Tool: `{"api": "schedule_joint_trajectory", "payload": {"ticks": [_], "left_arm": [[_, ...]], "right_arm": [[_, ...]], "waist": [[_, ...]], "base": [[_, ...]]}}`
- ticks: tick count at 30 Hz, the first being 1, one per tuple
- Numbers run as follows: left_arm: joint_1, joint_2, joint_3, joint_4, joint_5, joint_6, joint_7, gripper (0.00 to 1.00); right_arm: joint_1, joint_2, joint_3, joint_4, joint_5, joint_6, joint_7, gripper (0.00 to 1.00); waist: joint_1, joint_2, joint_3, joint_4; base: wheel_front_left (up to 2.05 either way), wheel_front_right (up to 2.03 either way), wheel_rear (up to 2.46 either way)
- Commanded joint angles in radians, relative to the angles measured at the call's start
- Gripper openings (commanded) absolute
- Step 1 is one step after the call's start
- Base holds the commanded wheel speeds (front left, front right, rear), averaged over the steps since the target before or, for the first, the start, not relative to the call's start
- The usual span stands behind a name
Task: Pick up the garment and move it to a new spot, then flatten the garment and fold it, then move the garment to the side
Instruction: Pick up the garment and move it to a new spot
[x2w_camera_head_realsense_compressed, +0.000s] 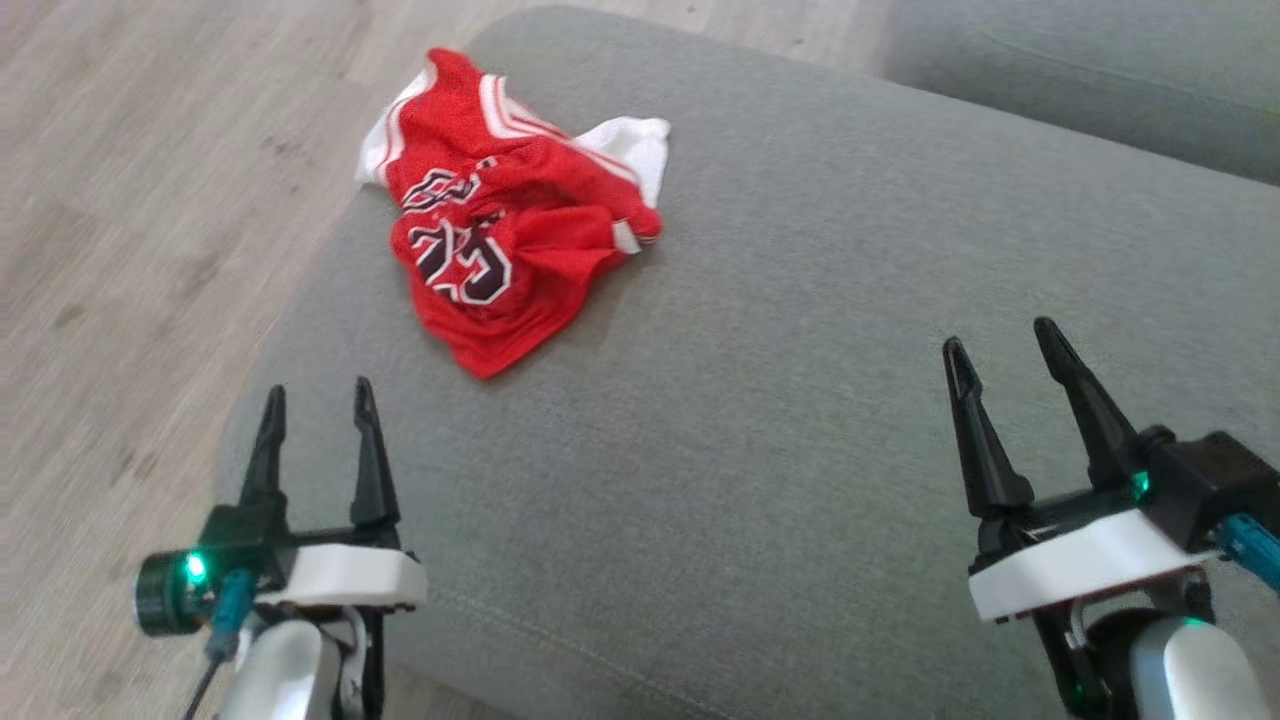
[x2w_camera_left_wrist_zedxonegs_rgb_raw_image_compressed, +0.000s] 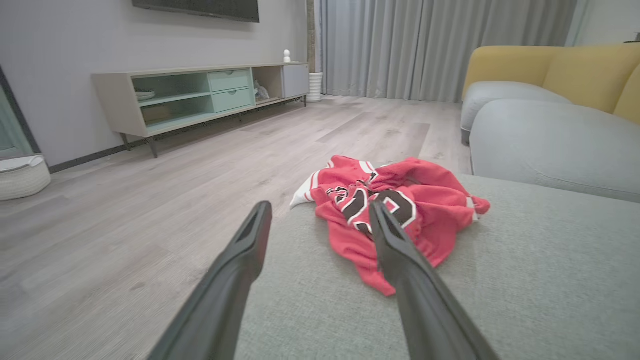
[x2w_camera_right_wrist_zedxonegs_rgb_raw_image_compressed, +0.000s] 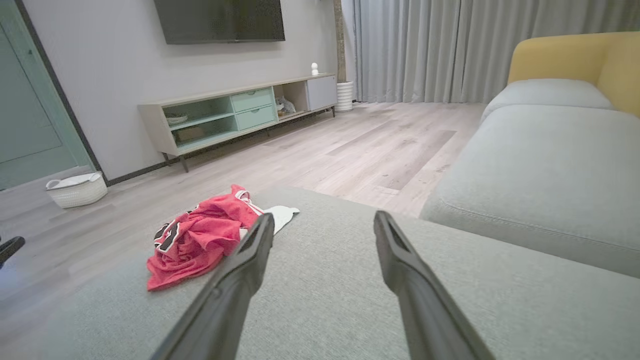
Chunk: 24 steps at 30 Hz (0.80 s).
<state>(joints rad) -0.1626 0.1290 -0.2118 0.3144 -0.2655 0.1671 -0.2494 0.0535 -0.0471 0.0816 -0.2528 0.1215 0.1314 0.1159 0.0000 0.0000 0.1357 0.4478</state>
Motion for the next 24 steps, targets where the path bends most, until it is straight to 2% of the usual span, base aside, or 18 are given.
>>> {"api": "schedule_joint_trajectory", "payload": {"ticks": [1,8,12,17,18,24], "left_arm": [[-0.041,0.011,0.049,-0.04,0.004,0.001,-0.011,1.0],[-0.066,0.01,0.106,-0.071,0.03,-0.005,-0.012,1.0],[-0.146,0.014,0.115,-0.02,0.031,-0.04,-0.012,1.0],[-0.313,0.025,0.093,0.161,0.021,-0.103,0.002,1.0],[-0.378,0.027,0.083,0.255,0.011,-0.132,0.039,1.0],[-0.541,0.024,0.069,0.521,-0.037,-0.213,0.187,1.0]], "right_arm": [[-0.046,-0.013,0.026,-0.048,-0.007,-0.001,0.007,1.0],[-0.098,-0.037,0.05,-0.077,-0.014,-0.001,0.036,1.0],[-0.138,-0.054,0.055,-0.096,-0.012,-0.001,0.054,1.0],[-0.168,-0.072,0.05,-0.109,-0.007,-0.001,0.073,1.0],[-0.176,-0.076,0.05,-0.109,-0.001,-0.001,0.078,1.0],[-0.192,-0.089,0.039,-0.111,0.007,-0.001,0.087,1.0]], "waist": [[0.0,0.0,0.018,0.024],[0.0,0.0,0.09,0.009],[0.0,0.0,0.158,-0.025],[0.0,0.0,0.238,-0.062],[0.0,0.0,0.258,-0.079],[0.0,0.0,0.302,-0.113]], "base": [[0.0,0.0,0.0],[0.0,0.0,0.0],[0.0,0.0,0.0],[0.0,0.0,0.0],[0.0,0.0,0.0],[0.0,0.0,0.0]]}}
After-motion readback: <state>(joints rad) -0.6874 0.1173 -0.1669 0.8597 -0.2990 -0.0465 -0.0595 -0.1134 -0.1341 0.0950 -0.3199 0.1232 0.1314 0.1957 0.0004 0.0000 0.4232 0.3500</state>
